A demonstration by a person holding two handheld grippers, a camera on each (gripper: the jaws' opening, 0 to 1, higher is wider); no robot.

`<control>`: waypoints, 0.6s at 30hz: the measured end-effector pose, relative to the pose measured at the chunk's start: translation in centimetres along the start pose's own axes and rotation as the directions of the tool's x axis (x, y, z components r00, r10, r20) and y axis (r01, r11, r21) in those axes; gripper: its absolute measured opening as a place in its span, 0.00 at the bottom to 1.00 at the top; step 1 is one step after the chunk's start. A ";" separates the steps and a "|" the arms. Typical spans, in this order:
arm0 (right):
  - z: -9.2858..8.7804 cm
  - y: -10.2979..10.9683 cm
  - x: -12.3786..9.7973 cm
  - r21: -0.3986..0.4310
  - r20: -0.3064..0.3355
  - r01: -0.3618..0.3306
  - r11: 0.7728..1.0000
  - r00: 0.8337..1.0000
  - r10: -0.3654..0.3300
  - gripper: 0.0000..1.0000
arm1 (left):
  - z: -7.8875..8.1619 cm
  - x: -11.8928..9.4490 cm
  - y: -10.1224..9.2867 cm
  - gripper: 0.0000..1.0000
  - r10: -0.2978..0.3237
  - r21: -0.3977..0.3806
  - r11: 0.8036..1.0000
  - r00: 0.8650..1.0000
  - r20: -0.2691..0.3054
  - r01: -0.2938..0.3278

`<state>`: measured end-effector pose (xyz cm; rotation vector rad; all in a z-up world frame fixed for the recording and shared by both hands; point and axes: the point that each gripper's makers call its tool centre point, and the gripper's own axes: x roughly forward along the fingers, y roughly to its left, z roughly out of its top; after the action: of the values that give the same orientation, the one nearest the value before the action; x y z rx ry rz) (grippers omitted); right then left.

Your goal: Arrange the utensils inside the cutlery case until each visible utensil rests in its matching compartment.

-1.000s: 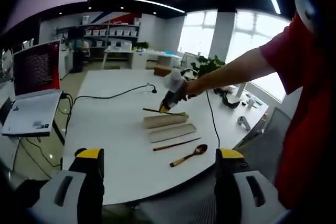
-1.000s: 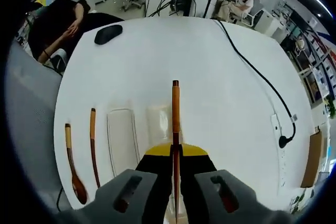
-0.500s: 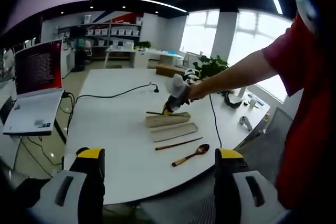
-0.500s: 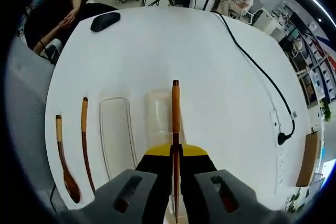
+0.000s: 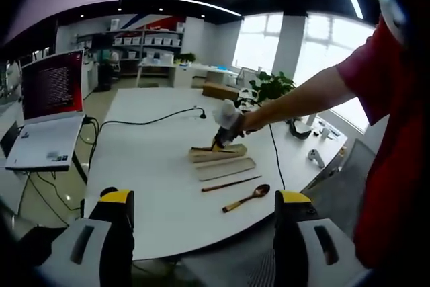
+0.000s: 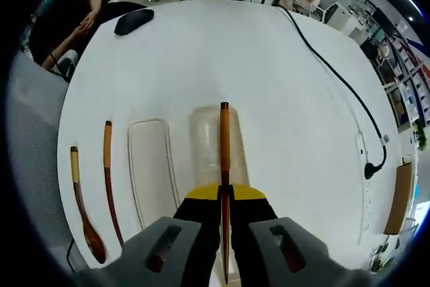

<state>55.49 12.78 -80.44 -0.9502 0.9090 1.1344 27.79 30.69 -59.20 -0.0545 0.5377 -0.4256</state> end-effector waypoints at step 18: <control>-0.6 -0.3 0.8 0.043 -0.032 0.028 0.999 0.999 -0.027 0.01 | 0.4 -0.7 -0.2 0.88 0.017 -0.019 1.000 1.000 0.014 -0.017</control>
<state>55.82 12.39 -81.37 -0.9442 0.9398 1.0746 27.39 30.78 -58.51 -0.0708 0.5276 -0.4034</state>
